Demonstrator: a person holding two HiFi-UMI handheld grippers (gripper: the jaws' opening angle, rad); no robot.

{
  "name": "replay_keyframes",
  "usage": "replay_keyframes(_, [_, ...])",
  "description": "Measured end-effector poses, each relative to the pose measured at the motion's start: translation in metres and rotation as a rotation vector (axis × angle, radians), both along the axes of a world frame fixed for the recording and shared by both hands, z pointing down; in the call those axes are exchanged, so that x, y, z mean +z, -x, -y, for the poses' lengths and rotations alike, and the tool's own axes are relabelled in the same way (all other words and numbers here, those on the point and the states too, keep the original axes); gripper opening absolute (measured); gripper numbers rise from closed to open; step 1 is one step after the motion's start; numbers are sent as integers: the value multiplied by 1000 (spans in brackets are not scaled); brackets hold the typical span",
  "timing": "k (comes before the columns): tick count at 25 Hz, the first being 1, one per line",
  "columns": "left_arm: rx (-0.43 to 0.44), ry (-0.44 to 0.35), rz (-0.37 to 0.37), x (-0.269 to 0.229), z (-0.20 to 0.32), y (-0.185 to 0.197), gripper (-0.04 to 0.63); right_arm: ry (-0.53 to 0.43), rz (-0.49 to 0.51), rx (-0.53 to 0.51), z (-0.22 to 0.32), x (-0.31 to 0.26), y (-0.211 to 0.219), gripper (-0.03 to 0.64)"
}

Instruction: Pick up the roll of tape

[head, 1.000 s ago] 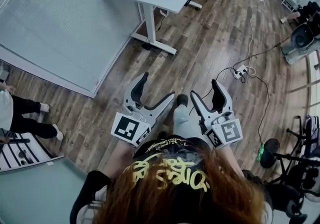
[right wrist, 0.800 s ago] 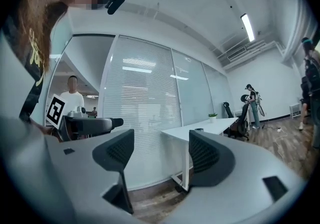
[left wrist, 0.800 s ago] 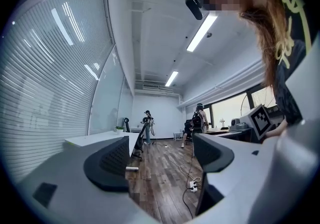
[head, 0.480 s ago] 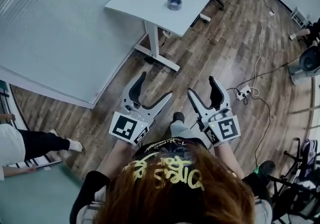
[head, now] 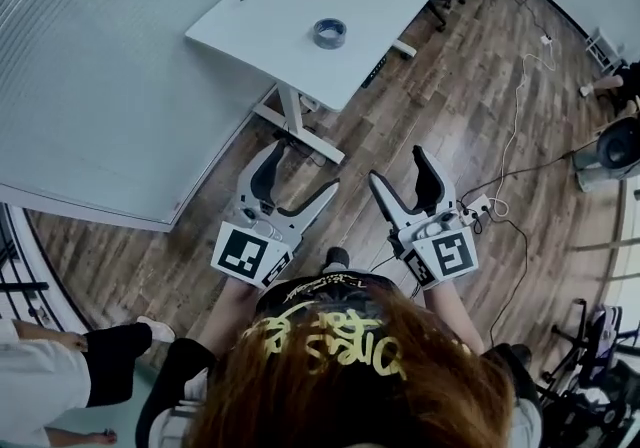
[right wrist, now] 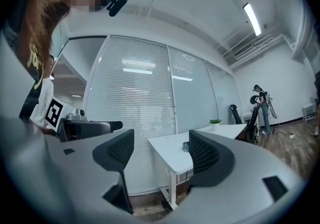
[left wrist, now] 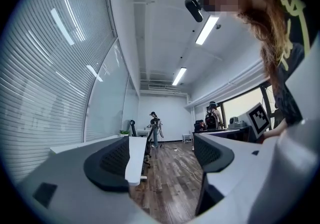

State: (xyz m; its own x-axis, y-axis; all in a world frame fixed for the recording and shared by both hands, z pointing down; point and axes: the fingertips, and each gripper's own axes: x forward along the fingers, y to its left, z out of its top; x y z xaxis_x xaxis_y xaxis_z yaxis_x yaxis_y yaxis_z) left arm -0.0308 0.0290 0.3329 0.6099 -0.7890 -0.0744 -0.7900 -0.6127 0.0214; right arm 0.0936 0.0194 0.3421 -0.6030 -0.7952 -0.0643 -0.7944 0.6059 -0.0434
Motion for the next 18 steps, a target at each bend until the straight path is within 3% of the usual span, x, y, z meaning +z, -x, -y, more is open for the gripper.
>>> replay_keyframes(18, [-35, 6, 20, 3, 61, -2, 394, 14, 12, -40, 62, 8, -6, 324])
